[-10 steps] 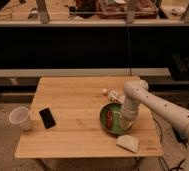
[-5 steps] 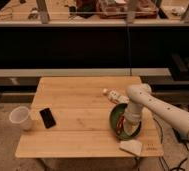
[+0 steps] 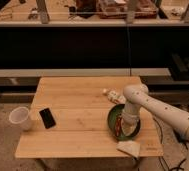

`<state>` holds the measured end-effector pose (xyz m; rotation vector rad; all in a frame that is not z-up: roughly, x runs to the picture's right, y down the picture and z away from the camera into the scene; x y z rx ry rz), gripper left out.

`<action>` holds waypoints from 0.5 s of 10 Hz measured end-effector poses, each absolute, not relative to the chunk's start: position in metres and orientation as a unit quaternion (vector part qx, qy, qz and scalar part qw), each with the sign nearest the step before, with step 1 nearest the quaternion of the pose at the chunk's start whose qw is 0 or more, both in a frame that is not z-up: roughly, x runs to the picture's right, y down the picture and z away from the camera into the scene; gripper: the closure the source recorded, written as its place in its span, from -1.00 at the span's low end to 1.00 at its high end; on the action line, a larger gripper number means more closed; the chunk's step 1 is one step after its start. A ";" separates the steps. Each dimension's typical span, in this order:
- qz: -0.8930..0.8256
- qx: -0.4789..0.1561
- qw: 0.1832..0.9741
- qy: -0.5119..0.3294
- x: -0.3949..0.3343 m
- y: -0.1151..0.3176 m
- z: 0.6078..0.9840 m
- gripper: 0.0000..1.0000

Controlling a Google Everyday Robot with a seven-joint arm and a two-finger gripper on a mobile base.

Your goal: Push the ceramic bowl across the table

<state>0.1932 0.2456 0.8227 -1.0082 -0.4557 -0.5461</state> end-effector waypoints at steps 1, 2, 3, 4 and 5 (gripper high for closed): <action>-0.256 -0.473 0.816 -0.213 0.193 0.245 0.822 0.52; -0.255 -0.473 0.816 -0.214 0.194 0.246 0.822 0.52; -0.255 -0.474 0.816 -0.213 0.192 0.246 0.821 0.52; -0.255 -0.475 0.815 -0.213 0.186 0.245 0.821 0.52; -0.257 -0.476 0.814 -0.213 0.181 0.244 0.821 0.52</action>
